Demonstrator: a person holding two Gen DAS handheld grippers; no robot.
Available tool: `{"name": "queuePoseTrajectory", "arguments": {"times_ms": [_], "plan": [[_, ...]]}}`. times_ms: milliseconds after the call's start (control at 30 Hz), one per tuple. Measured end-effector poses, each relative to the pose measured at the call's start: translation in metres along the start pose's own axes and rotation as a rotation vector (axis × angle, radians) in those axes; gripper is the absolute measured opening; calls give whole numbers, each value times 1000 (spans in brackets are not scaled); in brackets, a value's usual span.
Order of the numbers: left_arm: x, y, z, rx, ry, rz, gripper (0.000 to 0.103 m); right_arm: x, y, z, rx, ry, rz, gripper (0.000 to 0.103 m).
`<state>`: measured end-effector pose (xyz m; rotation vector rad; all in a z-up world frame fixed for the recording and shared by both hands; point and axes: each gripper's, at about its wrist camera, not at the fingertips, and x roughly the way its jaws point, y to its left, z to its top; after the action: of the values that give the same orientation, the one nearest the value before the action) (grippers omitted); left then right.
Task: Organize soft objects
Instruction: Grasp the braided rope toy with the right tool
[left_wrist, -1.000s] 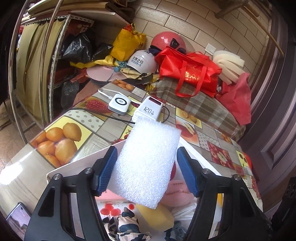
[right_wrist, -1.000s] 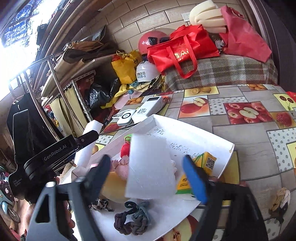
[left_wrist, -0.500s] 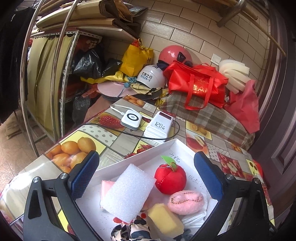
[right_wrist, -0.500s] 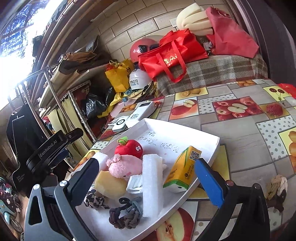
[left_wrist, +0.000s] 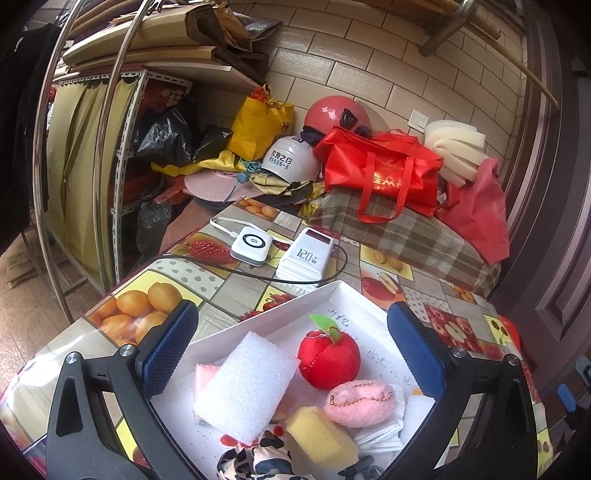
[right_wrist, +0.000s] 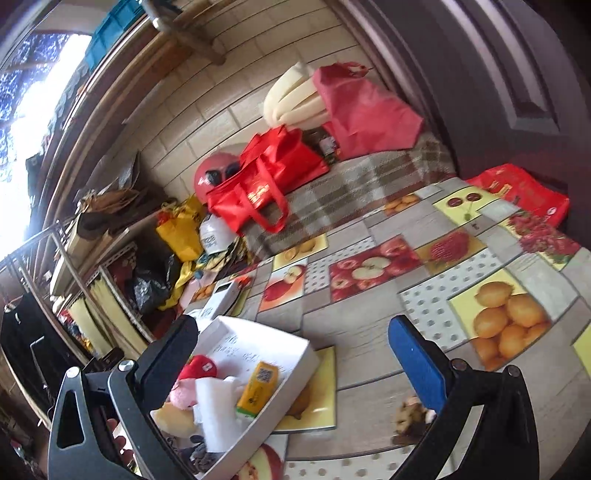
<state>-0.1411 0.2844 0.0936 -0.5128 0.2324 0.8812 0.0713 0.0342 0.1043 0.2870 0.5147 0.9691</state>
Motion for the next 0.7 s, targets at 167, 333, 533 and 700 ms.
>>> {"name": "queuePoseTrajectory", "arguments": {"times_ms": [167, 333, 533, 700], "plan": [[-14, -26, -2, 70, -28, -72, 103, -20, -54, 7, 80, -29, -130, 103], [-27, -60, -12, 158, -32, -190, 103, -10, -90, -9, 124, 55, -241, 103], [-35, -120, -42, 340, 76, -500, 103, 27, -88, -32, -36, 251, -312, 103], [-59, -194, -106, 681, 308, -887, 103, 56, -60, -59, -231, 413, -256, 103]]}}
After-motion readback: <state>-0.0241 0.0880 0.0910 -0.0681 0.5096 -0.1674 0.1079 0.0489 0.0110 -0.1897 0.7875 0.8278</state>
